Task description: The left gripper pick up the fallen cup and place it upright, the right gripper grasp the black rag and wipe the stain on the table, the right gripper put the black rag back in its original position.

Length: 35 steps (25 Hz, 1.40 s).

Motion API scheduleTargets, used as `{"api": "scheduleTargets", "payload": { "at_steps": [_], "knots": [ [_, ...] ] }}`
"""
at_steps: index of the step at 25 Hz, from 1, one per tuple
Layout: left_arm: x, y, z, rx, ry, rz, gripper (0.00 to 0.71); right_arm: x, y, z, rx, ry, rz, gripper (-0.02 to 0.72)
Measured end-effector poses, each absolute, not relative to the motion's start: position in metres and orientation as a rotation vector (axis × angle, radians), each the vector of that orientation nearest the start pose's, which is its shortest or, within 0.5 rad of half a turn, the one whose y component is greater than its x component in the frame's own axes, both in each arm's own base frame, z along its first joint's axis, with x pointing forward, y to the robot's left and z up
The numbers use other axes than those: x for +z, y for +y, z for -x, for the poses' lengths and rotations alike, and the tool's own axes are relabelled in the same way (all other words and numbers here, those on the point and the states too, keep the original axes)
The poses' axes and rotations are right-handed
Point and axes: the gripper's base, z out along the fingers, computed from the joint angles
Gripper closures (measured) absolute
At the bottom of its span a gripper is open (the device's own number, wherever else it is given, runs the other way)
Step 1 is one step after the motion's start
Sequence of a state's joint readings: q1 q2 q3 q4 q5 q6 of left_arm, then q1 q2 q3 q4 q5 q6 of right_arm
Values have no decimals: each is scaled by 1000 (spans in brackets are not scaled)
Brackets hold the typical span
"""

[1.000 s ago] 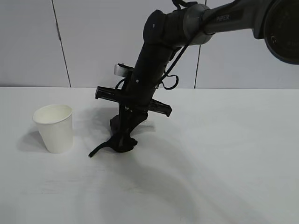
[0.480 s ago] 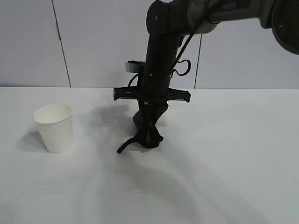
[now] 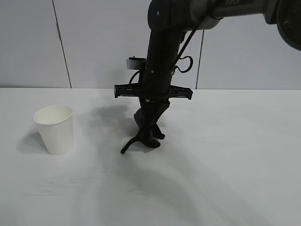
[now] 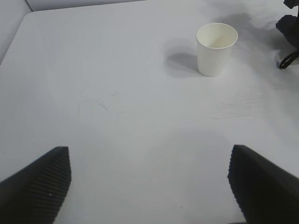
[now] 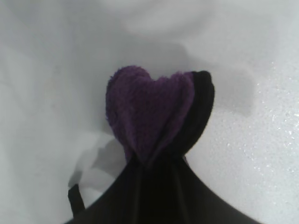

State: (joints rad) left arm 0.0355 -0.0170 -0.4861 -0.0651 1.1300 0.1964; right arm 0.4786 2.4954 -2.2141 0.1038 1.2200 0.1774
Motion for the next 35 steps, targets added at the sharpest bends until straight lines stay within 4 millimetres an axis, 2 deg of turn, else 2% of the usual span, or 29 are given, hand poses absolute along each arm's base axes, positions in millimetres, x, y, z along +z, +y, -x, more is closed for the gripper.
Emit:
{"api": "scheduleTargets", "payload": {
  "at_steps": [1, 5, 7, 12, 16, 22, 26, 35],
  "knots": [
    [268, -6, 9, 60, 2102, -175, 50, 146, 244, -451, 220, 2990, 411, 546],
    [268, -6, 9, 60, 2102, -175, 50, 146, 244, -451, 225, 2991, 406, 226],
    [268, -6, 9, 60, 2102, -175, 50, 146, 245, -451, 228, 2993, 401, 162],
    [268, -6, 9, 60, 2102, -175, 50, 151, 245, -451, 243, 2985, 398, 144],
    [268, -6, 9, 60, 2102, -175, 50, 173, 242, -450, 228, 2938, 402, 144],
    [268, -6, 9, 60, 2102, -175, 50, 226, 233, -445, 164, 2823, 415, 144],
    [268, -6, 9, 60, 2102, -175, 50, 269, 223, -438, 125, 2730, 407, 144],
    [268, -6, 9, 60, 2102, -175, 50, 374, 191, -404, 31, 2493, 342, 144]
  ]
}}
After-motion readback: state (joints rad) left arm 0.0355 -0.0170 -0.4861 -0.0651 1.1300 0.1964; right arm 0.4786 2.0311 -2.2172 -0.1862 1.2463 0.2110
